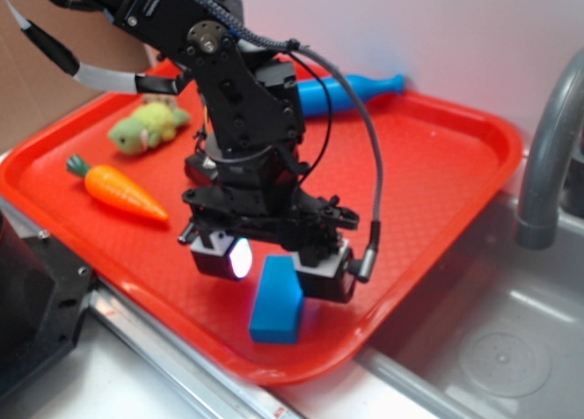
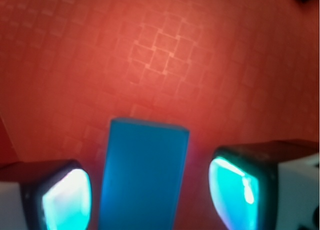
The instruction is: Grab the blue block.
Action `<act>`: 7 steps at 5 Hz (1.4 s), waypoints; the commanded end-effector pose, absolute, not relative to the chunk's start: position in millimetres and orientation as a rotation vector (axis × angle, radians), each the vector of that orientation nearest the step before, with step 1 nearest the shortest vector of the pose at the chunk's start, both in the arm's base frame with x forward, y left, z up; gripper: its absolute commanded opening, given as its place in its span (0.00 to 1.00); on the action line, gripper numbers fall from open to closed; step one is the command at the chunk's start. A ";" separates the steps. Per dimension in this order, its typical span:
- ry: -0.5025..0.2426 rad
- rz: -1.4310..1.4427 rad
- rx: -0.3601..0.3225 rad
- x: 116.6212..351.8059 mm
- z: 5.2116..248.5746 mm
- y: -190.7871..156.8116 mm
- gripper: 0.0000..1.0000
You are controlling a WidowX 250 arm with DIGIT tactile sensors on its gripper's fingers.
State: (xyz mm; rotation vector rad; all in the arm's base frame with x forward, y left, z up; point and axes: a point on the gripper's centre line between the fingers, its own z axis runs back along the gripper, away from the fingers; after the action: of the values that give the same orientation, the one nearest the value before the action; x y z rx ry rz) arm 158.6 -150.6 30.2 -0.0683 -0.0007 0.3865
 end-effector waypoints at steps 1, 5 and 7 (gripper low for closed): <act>0.052 0.366 -0.116 165.6 17.6 -175.6 1.00; -0.029 0.179 -0.109 163.8 66.0 -162.9 0.00; -0.252 -0.005 -0.149 161.1 159.2 -83.7 0.00</act>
State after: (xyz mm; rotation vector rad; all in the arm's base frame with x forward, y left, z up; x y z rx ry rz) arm 158.1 -76.6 145.9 -0.1184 -0.2024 -0.0080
